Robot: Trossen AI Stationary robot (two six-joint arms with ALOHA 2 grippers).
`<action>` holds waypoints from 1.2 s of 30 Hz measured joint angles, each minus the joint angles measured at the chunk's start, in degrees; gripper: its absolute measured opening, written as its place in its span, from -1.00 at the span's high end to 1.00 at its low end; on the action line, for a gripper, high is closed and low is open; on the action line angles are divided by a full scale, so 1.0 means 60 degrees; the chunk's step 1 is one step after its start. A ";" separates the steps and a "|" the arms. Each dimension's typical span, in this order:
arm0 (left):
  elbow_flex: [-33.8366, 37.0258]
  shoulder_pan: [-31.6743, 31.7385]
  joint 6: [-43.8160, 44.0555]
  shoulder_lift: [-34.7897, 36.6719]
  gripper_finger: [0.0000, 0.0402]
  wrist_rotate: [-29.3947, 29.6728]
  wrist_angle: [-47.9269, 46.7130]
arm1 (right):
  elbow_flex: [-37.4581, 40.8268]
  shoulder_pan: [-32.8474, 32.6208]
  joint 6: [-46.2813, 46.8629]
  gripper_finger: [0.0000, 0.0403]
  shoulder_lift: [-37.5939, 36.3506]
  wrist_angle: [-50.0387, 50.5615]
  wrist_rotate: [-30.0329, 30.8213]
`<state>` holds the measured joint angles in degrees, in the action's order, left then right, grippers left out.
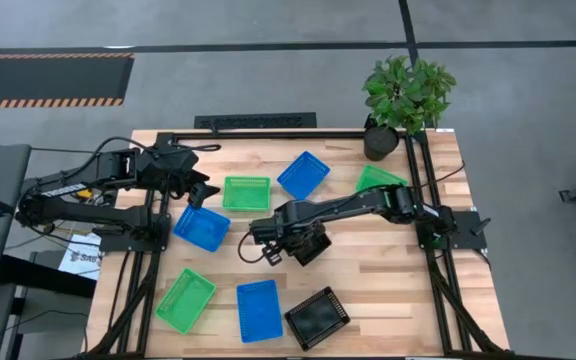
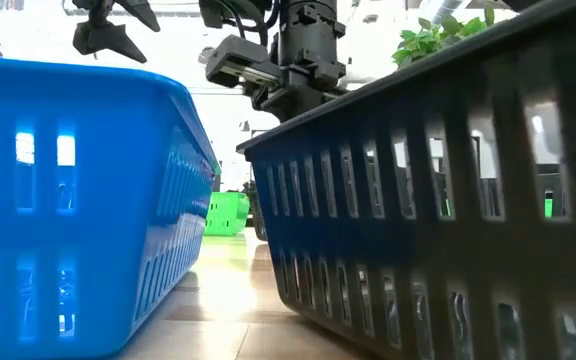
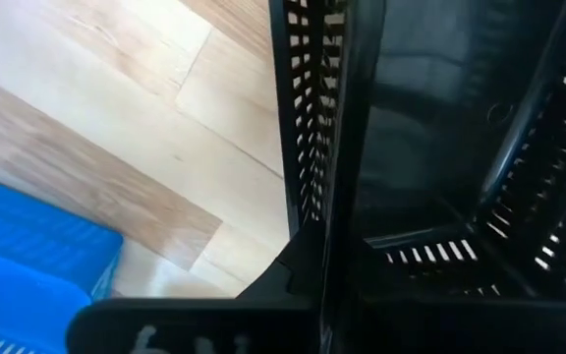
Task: Stack baskets by color
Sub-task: Stack the bottom right black bin on the top black bin, then move the black stacked bins slightly to the right on the table
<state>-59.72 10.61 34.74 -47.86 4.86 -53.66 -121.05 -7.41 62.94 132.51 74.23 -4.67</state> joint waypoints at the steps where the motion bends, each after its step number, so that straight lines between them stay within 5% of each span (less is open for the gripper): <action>1: 0.0000 0.0000 0.0003 0.0000 -0.39 -0.0002 -0.0013 | 0.0000 -0.0009 -0.0012 0.88 0.0000 -0.0013 0.0000; 18: 0.0000 0.0000 0.0029 0.0000 -0.39 -0.0210 -0.0001 | -0.0892 0.0005 -0.0940 0.02 -0.0025 0.0731 0.0560; 36: 0.0000 0.0168 -0.0415 -0.0007 -0.39 -0.0880 0.0611 | -0.1220 0.0501 -0.2305 -0.07 -0.0682 0.2638 0.2503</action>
<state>-59.72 11.62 32.25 -47.90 -0.42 -50.00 -128.37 -4.40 49.11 128.41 90.06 10.35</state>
